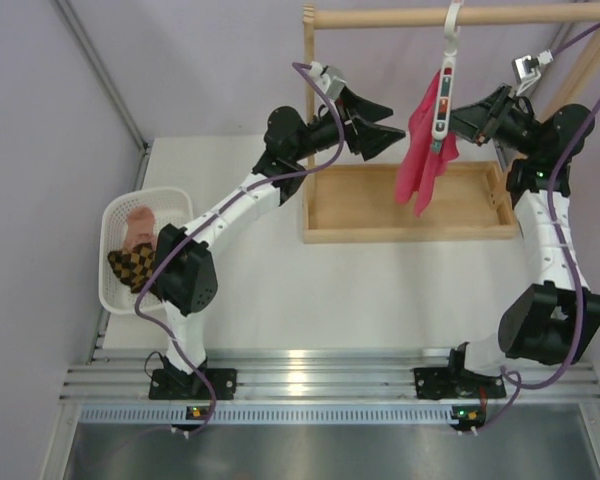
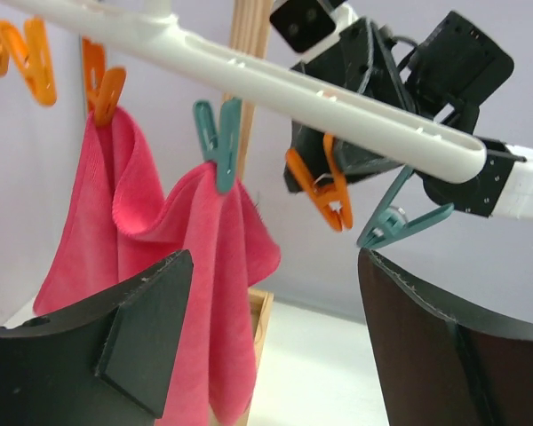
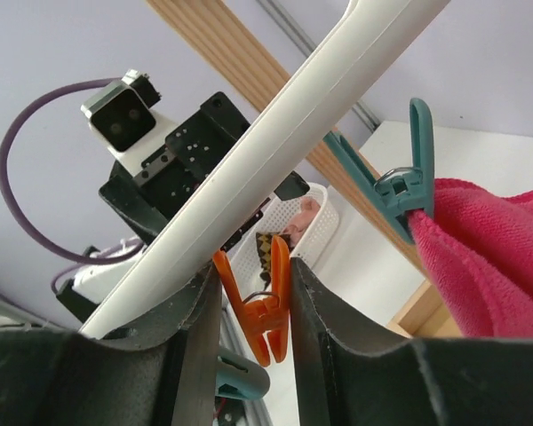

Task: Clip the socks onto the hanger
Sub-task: Open the clamp at the hanger.

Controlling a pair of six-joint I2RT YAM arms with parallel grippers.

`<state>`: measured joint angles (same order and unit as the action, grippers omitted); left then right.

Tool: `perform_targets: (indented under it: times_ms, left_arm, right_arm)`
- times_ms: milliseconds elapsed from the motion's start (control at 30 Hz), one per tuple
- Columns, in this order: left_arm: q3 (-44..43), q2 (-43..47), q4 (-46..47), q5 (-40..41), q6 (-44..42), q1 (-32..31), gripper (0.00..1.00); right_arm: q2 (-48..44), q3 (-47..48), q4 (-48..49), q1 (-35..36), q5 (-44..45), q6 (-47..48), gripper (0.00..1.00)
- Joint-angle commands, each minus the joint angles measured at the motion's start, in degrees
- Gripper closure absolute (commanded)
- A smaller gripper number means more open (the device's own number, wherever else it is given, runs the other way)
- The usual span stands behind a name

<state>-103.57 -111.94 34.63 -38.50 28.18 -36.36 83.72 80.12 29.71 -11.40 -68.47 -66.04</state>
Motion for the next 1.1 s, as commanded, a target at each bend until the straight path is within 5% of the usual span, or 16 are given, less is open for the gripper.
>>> perform_targets:
  times_ms: [0,300,767,1067]
  left_arm:
    - [-3.38,-0.11,3.69,1.66,1.95,-0.99,0.2]
    - [-0.41,3.03,1.15,8.07,-1.88,-1.26,0.18]
    - [3.99,7.61,-6.07,14.5,-19.91,-5.21,0.16]
    - [3.47,6.12,-2.64,19.95,-21.68,-7.85,0.06]
  right_arm:
    - [-5.83,0.04,-8.51,0.15,11.49,0.82,1.0]
    - [-10.42,3.99,-27.68,5.06,27.41,10.92,1.0]
    - [-12.18,5.22,-36.74,17.19,50.52,14.01,1.0]
    - [-11.13,6.19,-38.5,21.77,58.88,13.4,1.0]
